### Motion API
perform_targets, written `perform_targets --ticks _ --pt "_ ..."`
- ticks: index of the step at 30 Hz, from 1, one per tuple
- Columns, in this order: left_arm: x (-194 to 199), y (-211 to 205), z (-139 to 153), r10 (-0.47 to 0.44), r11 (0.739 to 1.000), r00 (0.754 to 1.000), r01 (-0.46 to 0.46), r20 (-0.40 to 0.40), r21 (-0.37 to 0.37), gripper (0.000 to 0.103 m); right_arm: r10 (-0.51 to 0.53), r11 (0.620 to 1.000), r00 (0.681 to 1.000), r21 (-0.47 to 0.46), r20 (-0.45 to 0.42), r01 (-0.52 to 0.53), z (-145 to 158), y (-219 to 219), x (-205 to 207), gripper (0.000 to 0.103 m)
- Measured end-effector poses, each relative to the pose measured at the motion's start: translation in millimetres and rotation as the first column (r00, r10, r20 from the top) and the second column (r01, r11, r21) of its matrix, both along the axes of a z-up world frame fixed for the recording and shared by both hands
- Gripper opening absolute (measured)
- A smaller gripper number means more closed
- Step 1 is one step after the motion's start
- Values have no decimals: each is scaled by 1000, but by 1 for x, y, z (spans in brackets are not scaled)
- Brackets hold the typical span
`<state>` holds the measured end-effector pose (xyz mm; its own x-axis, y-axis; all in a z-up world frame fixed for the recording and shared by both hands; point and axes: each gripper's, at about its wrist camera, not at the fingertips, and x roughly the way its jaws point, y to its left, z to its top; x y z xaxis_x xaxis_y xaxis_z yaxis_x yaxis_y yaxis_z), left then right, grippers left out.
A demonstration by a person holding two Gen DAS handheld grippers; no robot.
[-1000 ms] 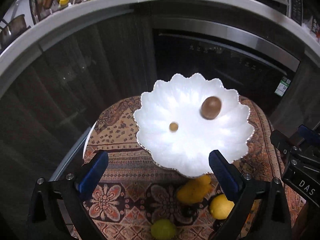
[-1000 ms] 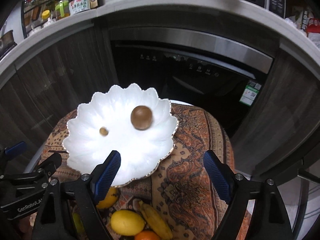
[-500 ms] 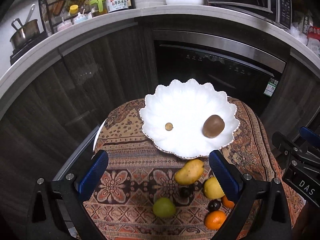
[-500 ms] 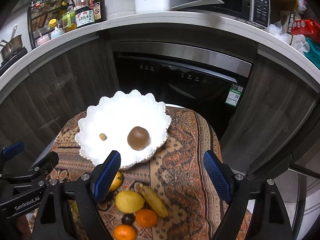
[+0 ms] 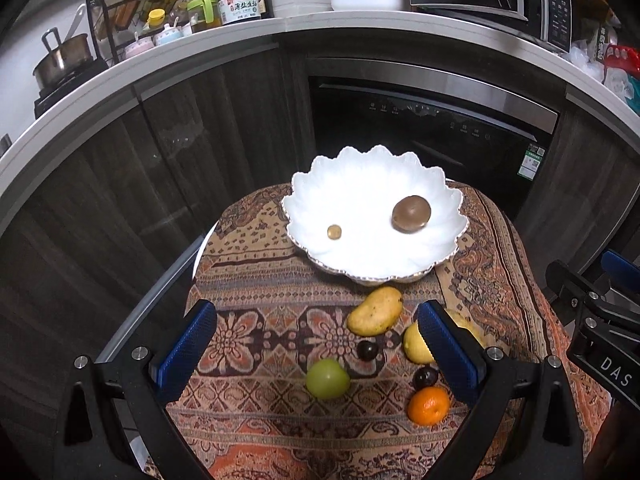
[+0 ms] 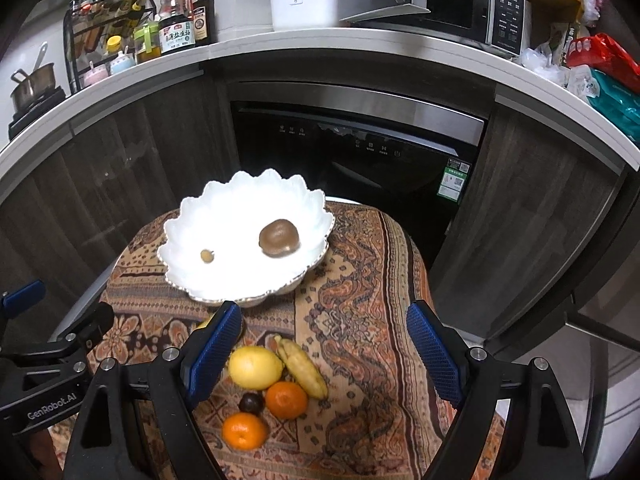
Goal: Organize fruits
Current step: 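Withdraw both tools from the bowl back over the fruits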
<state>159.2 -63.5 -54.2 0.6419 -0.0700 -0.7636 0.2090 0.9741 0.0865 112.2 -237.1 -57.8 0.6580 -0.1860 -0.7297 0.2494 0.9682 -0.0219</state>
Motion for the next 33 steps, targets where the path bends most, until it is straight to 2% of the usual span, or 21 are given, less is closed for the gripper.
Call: perform_targets --ticks 11,22,33 --pt "-18 22 -24 29 1000 999 -29 -35 -6 102 23 1000 999 -6 -29 -23 -19 16 -13 85" --pt "-31 52 -70 56 998 995 -56 -79 -7 102 51 999 995 5 -83 -51 -64 47 -19 85" --pt "-34 64 -106 64 998 991 -62 -114 18 102 59 998 988 5 -146 -59 -109 64 -24 85"
